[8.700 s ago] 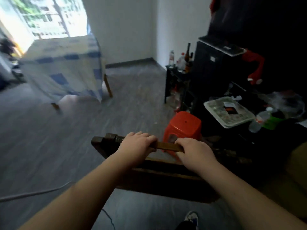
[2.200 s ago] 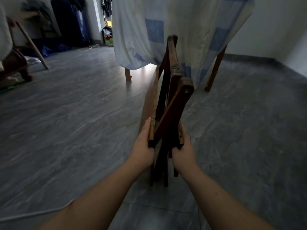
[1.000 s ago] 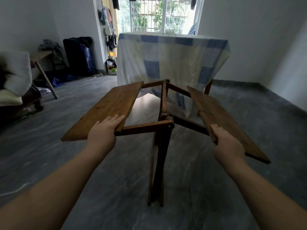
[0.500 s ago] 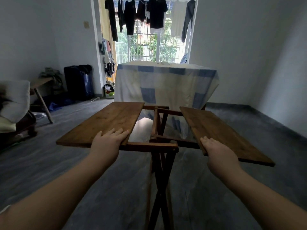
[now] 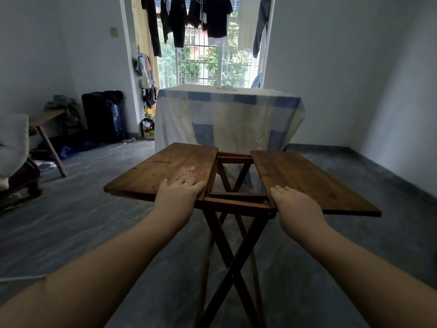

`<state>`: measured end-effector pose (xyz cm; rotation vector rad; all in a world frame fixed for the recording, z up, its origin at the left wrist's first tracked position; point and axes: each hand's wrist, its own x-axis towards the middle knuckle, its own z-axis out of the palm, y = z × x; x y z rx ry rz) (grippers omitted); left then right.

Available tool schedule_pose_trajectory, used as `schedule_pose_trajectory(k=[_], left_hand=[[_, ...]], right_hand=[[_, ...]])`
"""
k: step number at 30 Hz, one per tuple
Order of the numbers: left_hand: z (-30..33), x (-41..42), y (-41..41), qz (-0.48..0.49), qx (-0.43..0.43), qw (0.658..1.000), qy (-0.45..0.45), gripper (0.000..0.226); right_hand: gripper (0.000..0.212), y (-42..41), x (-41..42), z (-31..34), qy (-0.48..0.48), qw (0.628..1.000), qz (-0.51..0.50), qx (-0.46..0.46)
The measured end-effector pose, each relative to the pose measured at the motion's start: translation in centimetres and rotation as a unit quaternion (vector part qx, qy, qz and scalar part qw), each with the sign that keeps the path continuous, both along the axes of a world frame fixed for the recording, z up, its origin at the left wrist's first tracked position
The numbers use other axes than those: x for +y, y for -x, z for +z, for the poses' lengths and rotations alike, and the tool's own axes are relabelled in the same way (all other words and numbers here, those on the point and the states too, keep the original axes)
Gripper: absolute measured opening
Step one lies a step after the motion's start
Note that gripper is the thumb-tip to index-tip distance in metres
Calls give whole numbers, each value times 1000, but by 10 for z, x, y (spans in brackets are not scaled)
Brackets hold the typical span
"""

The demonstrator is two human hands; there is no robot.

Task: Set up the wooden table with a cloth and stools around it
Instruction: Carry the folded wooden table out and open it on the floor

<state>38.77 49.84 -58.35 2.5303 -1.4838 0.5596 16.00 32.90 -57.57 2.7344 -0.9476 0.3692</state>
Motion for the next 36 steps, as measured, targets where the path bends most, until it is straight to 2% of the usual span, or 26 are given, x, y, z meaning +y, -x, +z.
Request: schedule_pose_trajectory(k=[3, 7, 16, 23, 29, 32, 36], left_hand=[[1, -17, 15, -17, 4, 999, -30, 53], [-9, -38, 38, -28, 21, 998, -60, 61], [-23, -74, 74, -23, 39, 993, -105, 64], [-32, -85, 94, -27, 13, 990, -140, 55], [-39, -79, 87, -32, 52, 989, -136, 51], [-44, -78, 93, -30, 68, 986, -146, 57], [-48, -74, 96, -27, 67, 986, -150, 61]], right_hand=[[53, -2, 1, 0, 14, 1000, 7, 10], [46, -5, 3, 2, 24, 999, 10, 38], [48, 13, -8, -15, -34, 998, -1, 56], [51, -18, 7, -20, -60, 991, 34, 115], [45, -25, 11, -29, -98, 990, 20, 97], [49, -24, 14, -34, -122, 987, 14, 104], [65, -23, 14, -33, -143, 975, 25, 166]])
